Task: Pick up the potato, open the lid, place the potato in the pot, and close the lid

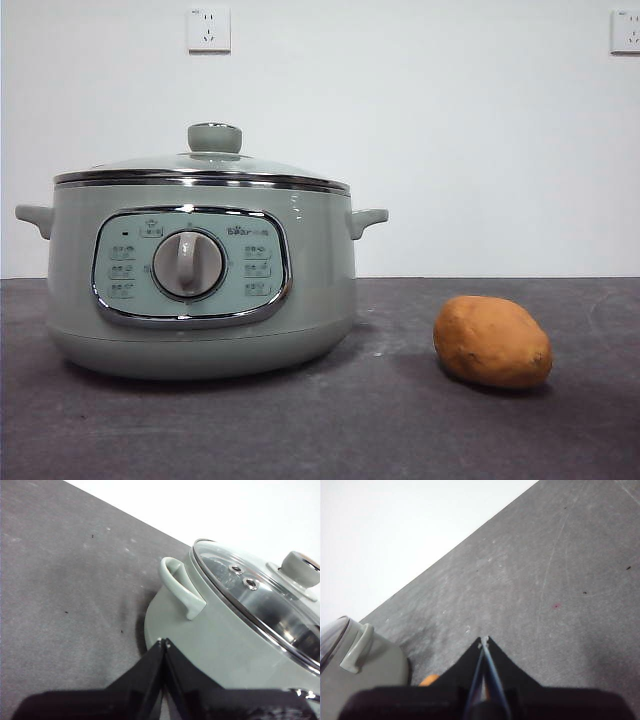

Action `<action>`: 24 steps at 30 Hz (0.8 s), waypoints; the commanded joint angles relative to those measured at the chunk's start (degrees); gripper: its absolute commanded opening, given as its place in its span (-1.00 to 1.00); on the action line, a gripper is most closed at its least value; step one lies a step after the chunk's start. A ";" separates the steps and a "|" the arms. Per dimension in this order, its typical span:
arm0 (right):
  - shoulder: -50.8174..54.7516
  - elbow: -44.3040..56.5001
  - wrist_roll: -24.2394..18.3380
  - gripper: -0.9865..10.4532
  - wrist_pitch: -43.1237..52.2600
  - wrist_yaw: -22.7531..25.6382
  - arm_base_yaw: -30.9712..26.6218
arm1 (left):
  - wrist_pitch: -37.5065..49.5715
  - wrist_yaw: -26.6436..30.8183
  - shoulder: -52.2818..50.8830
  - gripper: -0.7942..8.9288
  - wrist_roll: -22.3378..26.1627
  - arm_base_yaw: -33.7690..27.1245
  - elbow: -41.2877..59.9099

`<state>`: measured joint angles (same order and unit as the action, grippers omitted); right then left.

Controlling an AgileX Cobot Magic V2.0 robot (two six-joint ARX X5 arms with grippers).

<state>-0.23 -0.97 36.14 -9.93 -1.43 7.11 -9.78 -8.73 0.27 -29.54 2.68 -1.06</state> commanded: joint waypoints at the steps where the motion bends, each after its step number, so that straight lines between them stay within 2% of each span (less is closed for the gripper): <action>1: 0.13 0.44 0.98 -0.86 -0.42 -0.46 0.09 | 1.40 -0.39 -0.15 -0.84 -0.68 -0.13 0.85; 5: 0.07 -0.92 0.48 -0.86 -0.83 -1.68 0.07 | 1.97 -1.51 -0.15 -0.85 -0.57 -0.13 0.17; 10: -2.40 -5.27 -2.16 -0.86 -2.58 -1.68 0.07 | 0.39 -4.94 0.39 -0.85 -0.11 -0.13 -3.37; 19: -15.37 -16.94 -13.64 -0.86 -4.39 -4.92 0.09 | -6.82 -6.54 9.57 -0.85 10.21 -0.13 -16.48; 24: -23.71 -23.43 -17.00 -0.86 -4.74 -8.83 0.09 | -9.90 -9.66 19.50 -0.85 15.98 -0.13 -25.40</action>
<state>-22.81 -23.51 21.58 -14.79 -9.58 7.11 -19.62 -17.76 18.48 -17.28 2.68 -25.50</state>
